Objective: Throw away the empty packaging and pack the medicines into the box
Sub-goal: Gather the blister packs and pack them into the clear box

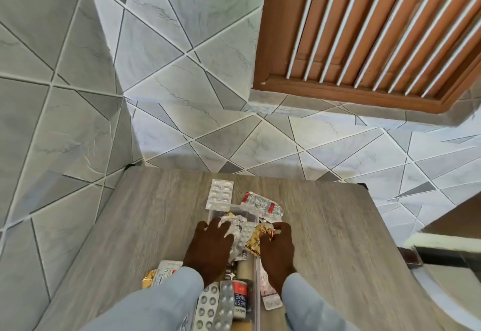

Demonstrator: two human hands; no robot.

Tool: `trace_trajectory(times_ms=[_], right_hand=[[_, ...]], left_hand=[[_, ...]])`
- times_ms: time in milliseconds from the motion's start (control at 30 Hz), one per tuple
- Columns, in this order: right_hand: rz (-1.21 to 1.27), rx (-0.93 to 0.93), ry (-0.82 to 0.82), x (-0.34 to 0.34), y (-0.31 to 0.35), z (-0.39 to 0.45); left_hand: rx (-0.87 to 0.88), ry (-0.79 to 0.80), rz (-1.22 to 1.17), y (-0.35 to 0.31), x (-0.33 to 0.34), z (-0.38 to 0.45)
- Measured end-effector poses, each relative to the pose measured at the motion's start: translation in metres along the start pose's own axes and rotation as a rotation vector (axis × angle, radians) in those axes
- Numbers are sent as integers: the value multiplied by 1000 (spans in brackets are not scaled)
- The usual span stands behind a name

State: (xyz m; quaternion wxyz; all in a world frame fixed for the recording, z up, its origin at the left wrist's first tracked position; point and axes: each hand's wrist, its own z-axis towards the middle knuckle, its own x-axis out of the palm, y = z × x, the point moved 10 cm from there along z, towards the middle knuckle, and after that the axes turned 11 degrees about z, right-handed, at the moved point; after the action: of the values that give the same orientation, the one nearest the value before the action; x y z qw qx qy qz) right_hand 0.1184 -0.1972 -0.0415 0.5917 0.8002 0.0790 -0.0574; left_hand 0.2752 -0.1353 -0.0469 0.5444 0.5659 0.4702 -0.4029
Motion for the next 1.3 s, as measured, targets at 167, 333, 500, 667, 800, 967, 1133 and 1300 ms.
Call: trace_trajectory(times_ms=[167,333,500,667,800,967,1133,1300], right_hand=[[-69,35,21,22,1,-1],[-648,-128,280,55,9,-9],[-838,-213,312,56,12,-9],[-592,-129,144,5,5,6],[-601,147,166,-29,-56,-2],[-576,203,188,-22,-97,-29],[-573,226,76,-26,-106,-34],[-527,224,130,-34,-113,-32]], left_hand=[[-62,-28,-2,14,7,-7],[-126,-139,-146,42,3,-11],[-306,-144,-569,80,9,-27],[-634,129,-944,138,68,-77],[-821,389,-1073,147,114,-124],[-730,514,-751,111,120,-150],[-725,515,-556,81,115,-168],[-609,515,-442,66,117,-166]])
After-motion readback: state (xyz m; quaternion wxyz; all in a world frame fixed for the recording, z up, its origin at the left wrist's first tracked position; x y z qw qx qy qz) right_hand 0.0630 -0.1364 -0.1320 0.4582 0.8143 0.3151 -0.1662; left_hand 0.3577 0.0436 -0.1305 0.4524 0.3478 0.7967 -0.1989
